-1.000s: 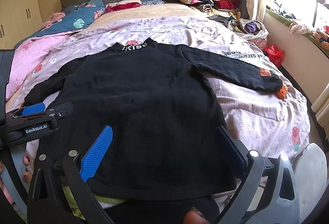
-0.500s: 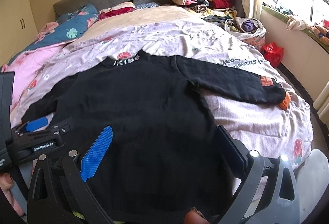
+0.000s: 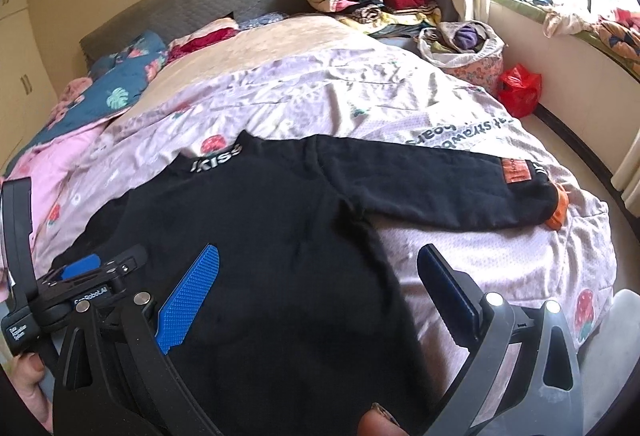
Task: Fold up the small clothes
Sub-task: 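Grasp the orange-cuffed sleeve end with the right gripper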
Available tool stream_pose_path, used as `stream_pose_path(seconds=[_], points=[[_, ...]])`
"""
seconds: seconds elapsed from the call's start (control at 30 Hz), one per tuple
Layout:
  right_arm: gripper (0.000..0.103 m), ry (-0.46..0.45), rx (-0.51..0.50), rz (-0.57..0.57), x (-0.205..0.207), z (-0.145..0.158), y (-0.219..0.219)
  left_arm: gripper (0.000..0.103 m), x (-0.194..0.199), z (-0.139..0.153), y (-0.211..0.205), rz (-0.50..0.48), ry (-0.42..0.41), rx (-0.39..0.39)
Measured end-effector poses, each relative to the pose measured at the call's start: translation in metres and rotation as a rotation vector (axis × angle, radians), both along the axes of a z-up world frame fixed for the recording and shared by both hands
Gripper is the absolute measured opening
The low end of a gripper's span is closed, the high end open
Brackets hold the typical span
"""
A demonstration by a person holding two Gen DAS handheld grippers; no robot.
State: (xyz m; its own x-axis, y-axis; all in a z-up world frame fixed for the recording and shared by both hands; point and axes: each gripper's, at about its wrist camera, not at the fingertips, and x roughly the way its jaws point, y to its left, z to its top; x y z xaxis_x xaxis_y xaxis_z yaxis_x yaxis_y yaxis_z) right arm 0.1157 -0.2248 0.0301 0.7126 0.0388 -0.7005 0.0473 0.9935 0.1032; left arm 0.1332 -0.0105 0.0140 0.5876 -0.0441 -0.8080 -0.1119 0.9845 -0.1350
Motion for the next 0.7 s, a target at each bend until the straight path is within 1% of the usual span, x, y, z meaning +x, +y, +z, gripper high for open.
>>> stream_pose_path(seconds=[0.27, 0.37, 0.53, 0.7], points=[[0.099, 0.029, 0.046, -0.144, 0.026, -0.008, -0.053, 0.095, 0.037, -0.001, -0.013, -0.026, 0.017, 0.001], [0.099, 0.045, 0.093, -0.226, 0.033, -0.014, -0.085, 0.095, 0.049, -0.004, -0.022, -0.040, 0.022, 0.006], [0.099, 0.072, 0.158, -0.329, 0.041, -0.027, -0.129, 0.095, 0.068, -0.009, -0.033, -0.048, 0.031, 0.017], [0.099, 0.098, 0.254, -0.442, 0.043, -0.047, -0.176, 0.095, 0.086, -0.012, -0.041, -0.059, 0.038, 0.020]])
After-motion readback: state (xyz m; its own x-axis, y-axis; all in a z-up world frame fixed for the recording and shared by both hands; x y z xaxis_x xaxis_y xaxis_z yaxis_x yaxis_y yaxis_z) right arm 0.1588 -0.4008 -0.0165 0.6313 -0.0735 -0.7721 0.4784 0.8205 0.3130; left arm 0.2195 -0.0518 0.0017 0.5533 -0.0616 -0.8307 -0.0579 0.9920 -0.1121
